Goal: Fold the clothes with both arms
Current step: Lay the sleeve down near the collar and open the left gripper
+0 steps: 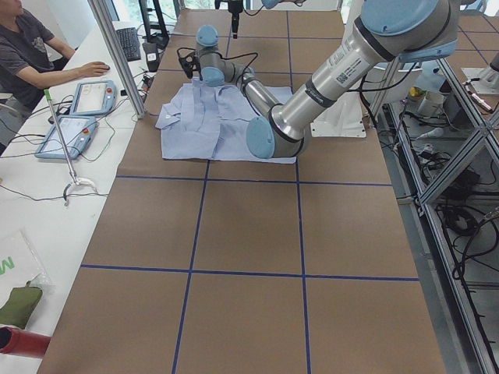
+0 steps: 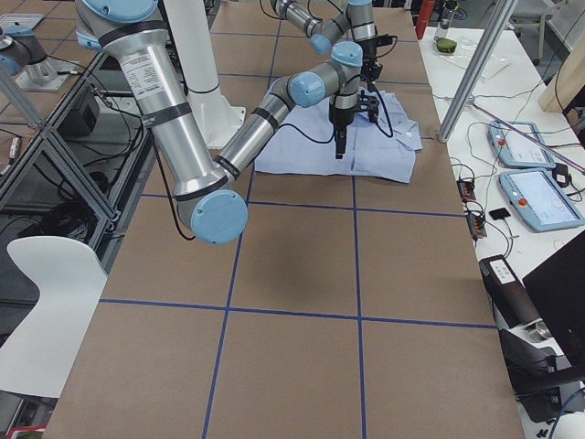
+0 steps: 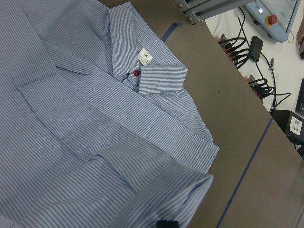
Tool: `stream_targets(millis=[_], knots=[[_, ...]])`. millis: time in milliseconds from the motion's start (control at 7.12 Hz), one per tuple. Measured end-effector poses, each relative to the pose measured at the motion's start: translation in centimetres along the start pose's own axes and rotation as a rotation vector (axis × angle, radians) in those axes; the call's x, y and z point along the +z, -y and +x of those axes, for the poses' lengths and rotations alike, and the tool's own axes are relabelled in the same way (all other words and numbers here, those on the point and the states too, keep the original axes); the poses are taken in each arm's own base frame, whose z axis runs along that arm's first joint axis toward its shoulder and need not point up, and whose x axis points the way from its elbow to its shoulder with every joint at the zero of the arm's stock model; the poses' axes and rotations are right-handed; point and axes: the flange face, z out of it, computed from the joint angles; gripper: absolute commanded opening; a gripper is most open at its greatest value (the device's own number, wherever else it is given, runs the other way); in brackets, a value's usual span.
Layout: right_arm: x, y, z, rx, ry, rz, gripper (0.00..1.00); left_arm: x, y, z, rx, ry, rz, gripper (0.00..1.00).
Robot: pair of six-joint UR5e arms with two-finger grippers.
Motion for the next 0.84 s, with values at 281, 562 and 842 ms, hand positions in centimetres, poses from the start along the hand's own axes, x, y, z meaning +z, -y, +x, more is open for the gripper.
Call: stream_targets(millis=[281, 562, 842], knots=[[0.1, 0.0, 0.0, 0.000, 0.000, -0.002, 1.00, 3.6, -4.1, -1.1, -0.037, -0.012, 0.007, 0.00], [0.1, 0.0, -0.1, -0.001, 0.001, -0.002, 1.00, 7.2, -5.8, -2.4, -0.061, -0.041, 0.019, 0.00], [0.0, 0.0, -0.1, -0.001, 0.002, -0.001, 1.00, 9.9, -6.6, -2.9, -0.063, -0.062, 0.038, 0.00]])
